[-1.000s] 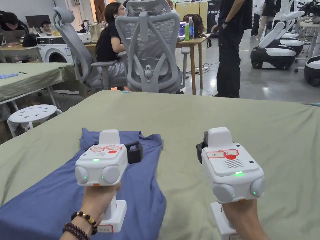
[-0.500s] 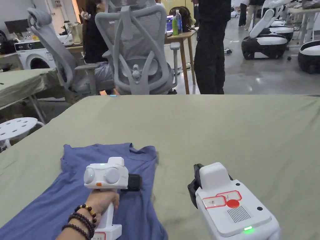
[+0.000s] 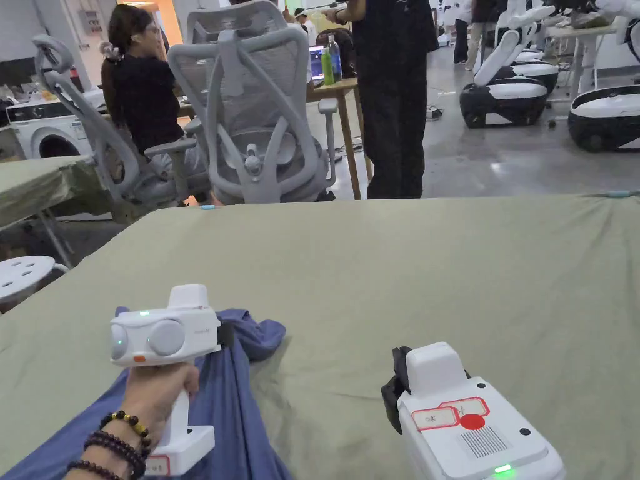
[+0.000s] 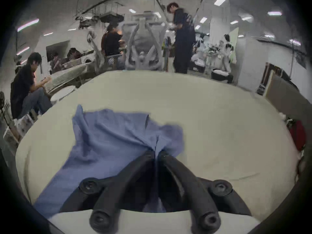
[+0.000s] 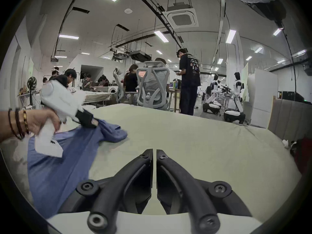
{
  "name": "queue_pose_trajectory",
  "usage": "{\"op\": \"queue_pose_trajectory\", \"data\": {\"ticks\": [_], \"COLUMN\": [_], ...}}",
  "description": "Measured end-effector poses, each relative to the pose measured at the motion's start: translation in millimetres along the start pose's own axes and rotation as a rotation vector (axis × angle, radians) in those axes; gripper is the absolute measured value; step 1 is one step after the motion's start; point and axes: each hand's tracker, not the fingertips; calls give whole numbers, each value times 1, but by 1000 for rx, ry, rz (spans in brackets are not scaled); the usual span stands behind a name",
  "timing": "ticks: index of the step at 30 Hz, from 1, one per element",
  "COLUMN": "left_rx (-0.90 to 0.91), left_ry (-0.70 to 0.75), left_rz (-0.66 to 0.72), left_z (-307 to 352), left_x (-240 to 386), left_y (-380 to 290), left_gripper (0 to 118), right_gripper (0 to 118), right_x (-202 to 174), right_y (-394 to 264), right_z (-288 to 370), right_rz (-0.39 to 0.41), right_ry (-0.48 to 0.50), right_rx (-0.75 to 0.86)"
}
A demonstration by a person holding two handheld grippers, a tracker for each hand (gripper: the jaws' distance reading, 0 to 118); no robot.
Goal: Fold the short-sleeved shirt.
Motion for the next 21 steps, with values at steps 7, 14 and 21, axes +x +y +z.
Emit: {"op": "queue_pose_trajectory", "data": {"ticks": [7, 14, 21], "left_rx": [174, 129, -186], "left_ry": [-415, -870, -922], "left_rz": [-232, -349, -503], "left_z": [99, 122, 23], "left_x": [154, 373, 548], "left_y": [59, 38, -69], "left_gripper": [1, 1, 1], "right_gripper": [5, 5, 5], "right_x": [48, 124, 206], "right_y": [5, -15, -56], "right_z": [66, 163, 214], "right_rz": [-85, -126, -203], "right_ry": [-95, -301, -493], "right_rx": [28, 48, -27]}}
